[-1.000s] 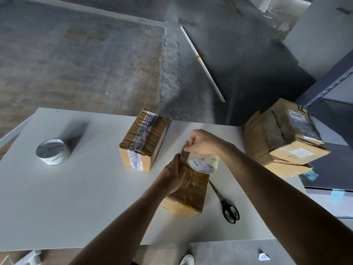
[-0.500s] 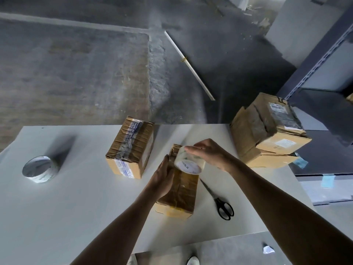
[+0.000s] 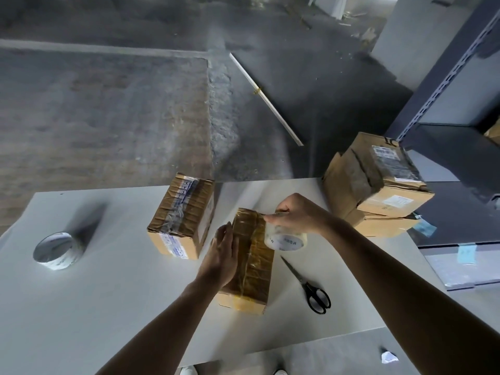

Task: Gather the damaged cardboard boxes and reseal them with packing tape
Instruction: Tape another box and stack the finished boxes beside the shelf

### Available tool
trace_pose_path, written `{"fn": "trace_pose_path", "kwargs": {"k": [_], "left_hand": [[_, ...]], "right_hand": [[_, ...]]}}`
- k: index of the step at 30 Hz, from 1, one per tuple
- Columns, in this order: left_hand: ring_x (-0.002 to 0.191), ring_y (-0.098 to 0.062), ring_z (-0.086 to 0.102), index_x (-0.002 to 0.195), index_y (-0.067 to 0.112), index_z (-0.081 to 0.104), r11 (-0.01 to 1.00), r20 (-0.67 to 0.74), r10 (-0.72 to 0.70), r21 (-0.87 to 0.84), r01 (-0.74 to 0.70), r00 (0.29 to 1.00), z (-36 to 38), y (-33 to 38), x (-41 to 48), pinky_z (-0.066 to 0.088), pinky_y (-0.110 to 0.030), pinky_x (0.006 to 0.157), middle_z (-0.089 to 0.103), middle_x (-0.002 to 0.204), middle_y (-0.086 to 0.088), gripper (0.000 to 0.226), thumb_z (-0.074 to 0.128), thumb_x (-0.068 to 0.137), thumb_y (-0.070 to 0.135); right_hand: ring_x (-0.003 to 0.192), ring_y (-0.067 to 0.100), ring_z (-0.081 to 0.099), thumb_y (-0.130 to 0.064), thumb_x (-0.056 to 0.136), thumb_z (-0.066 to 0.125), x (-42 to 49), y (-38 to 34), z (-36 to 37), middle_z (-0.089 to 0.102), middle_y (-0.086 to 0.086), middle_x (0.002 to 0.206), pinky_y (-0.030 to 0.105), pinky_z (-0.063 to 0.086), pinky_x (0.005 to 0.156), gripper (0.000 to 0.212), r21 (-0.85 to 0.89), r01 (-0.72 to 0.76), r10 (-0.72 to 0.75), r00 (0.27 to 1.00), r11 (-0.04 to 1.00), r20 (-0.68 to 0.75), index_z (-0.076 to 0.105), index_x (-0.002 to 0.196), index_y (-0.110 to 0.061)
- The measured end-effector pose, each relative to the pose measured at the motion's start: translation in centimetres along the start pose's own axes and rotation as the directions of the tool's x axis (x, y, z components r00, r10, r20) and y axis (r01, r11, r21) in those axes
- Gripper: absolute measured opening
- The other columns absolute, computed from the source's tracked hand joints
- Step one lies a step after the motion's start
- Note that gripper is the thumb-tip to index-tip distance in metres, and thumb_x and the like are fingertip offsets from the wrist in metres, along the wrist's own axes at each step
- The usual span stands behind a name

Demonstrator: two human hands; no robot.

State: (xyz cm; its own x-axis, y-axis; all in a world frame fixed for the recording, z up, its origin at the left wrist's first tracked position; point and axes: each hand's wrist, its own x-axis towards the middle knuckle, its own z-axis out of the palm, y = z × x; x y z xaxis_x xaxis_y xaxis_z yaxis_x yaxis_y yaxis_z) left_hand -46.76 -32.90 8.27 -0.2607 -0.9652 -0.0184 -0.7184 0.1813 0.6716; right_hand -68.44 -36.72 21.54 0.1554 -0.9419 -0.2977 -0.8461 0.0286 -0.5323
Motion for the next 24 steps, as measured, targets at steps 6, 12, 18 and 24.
{"fn": "trace_pose_path", "kwargs": {"k": [6, 12, 18, 24], "left_hand": [[0.140, -0.025, 0.037, 0.156, 0.020, 0.014, 0.982, 0.012, 0.012, 0.190, -0.014, 1.000, -0.7, 3.6, -1.3, 0.035, -0.038, 0.113, 0.026, 0.159, -0.006, 0.064, 0.033, 0.101, 0.047], [0.152, -0.029, 0.006, 0.155, 0.017, -0.013, 0.938, 0.125, -0.215, 0.301, 0.169, 0.969, -0.6, 6.9, -2.4, 0.014, -0.048, 0.120, -0.007, 0.166, -0.006, 0.133, 0.044, 0.063, 0.096], [0.151, -0.033, -0.011, 0.153, 0.014, -0.022, 0.905, 0.123, -0.320, 0.333, 0.265, 0.939, 0.8, 8.7, -1.8, 0.004, -0.058, 0.119, -0.023, 0.162, -0.013, 0.143, 0.049, 0.059, 0.095], [0.140, -0.029, 0.024, 0.153, 0.016, -0.013, 0.919, 0.029, -0.325, 0.246, 0.309, 0.945, 0.9, 8.5, -1.6, 0.030, -0.052, 0.110, 0.017, 0.156, -0.008, 0.129, 0.061, 0.066, 0.078]], "right_hand": [[0.056, 0.012, 0.056, -0.045, 0.089, 0.066, 0.2, 0.0, 0.5, 0.051, 0.006, 0.059, 0.026, 0.041, 0.055, 0.046, 0.027, -0.032, 0.032, 0.999, 0.999, 0.001, 0.057, 0.068, -0.005], [0.058, 0.018, 0.052, -0.047, 0.087, 0.067, 0.1, 0.1, 0.2, 0.050, 0.008, 0.060, 0.031, 0.038, 0.057, 0.045, 0.029, -0.046, 0.047, 0.998, 0.998, -0.029, 0.056, 0.066, -0.008], [0.056, 0.012, 0.051, -0.046, 0.087, 0.067, -0.3, -0.6, -0.4, 0.048, 0.003, 0.057, 0.029, 0.039, 0.057, 0.046, 0.036, -0.040, 0.041, 0.998, 0.999, -0.051, 0.053, 0.066, -0.009], [0.058, 0.010, 0.058, -0.046, 0.090, 0.065, -0.7, -0.5, -0.3, 0.055, 0.002, 0.060, 0.025, 0.042, 0.056, 0.045, 0.029, -0.022, 0.023, 0.998, 0.999, -0.052, 0.058, 0.070, -0.006]]}}
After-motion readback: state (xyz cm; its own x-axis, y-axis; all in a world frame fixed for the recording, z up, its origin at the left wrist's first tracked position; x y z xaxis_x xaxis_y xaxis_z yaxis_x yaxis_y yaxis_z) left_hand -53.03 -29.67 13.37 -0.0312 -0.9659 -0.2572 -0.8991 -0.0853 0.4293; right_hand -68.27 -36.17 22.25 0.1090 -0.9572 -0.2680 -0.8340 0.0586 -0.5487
